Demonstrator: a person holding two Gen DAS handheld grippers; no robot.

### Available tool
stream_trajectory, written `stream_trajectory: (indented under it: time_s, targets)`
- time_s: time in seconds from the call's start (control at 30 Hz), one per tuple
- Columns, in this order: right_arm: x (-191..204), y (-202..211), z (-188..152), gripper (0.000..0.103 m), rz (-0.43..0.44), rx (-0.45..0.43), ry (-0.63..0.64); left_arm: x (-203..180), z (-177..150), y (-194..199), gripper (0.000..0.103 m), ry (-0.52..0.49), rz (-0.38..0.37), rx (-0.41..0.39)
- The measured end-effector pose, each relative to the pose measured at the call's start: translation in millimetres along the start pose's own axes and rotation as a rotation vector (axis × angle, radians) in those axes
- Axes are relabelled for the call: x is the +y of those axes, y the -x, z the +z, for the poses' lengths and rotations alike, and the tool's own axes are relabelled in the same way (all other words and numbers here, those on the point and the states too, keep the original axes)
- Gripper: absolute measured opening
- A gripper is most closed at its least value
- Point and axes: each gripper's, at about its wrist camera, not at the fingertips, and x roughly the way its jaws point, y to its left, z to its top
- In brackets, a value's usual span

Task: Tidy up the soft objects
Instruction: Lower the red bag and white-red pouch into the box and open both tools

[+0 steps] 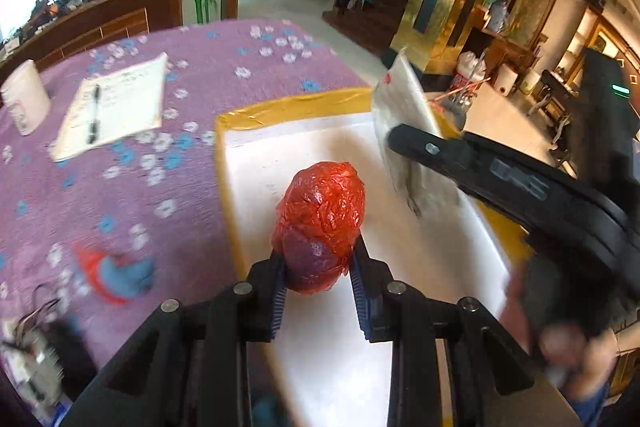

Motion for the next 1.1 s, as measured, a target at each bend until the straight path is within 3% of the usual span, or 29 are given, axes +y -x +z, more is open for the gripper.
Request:
stream_trajectory:
  time_s: [0.1, 0.2, 0.27, 0.37, 0.53, 0.6, 0.67, 0.8, 0.97, 1.1]
  targets:
    - [-9, 1, 0, 0.043, -0.001, 0.008, -0.036, 1, 6, -21, 0.027, 0.037, -0.027, 0.024]
    - [-12, -7, -3, 0.043, -0.043, 0.040, -0.051, 2, 2, -34, 0.027, 0.024, 0.018, 0.035]
    - [-16, -14, -5, 0.043, -0.060, 0.070, -0.064, 4, 1, -36, 0.028, 0.040, -0.021, 0.062]
    - [-15, -17, -6, 0.044, -0.077, 0.065, -0.057, 8, 1, -33, 0.028, 0.045, 0.002, 0.051]
    - [-8, -19, -9, 0.047, -0.113, 0.054, -0.046, 9, 0, -33, 0.028, 0.062, -0.020, 0.056]
    - [-7, -20, -9, 0.052, -0.132, 0.058, -0.041, 9, 0, -31, 0.030, 0.065, -0.010, 0.045]
    - [-8, -21, -8, 0.061, -0.133, 0.065, -0.045, 6, 0, -28, 0.039, 0.067, -0.003, 0.042]
    - [-8, -16, -7, 0.063, -0.128, 0.051, -0.052, 2, -2, -23, 0.049, 0.060, 0.024, 0.027]
    - [-10, -9, -7, 0.063, -0.262, 0.007, -0.045, -13, -12, -12, 0.058, 0.034, 0.065, 0.012]
    - [-11, -3, -16, 0.063, -0.326, 0.012, -0.027, -24, -22, -7, 0.058, -0.004, 0.104, 0.015]
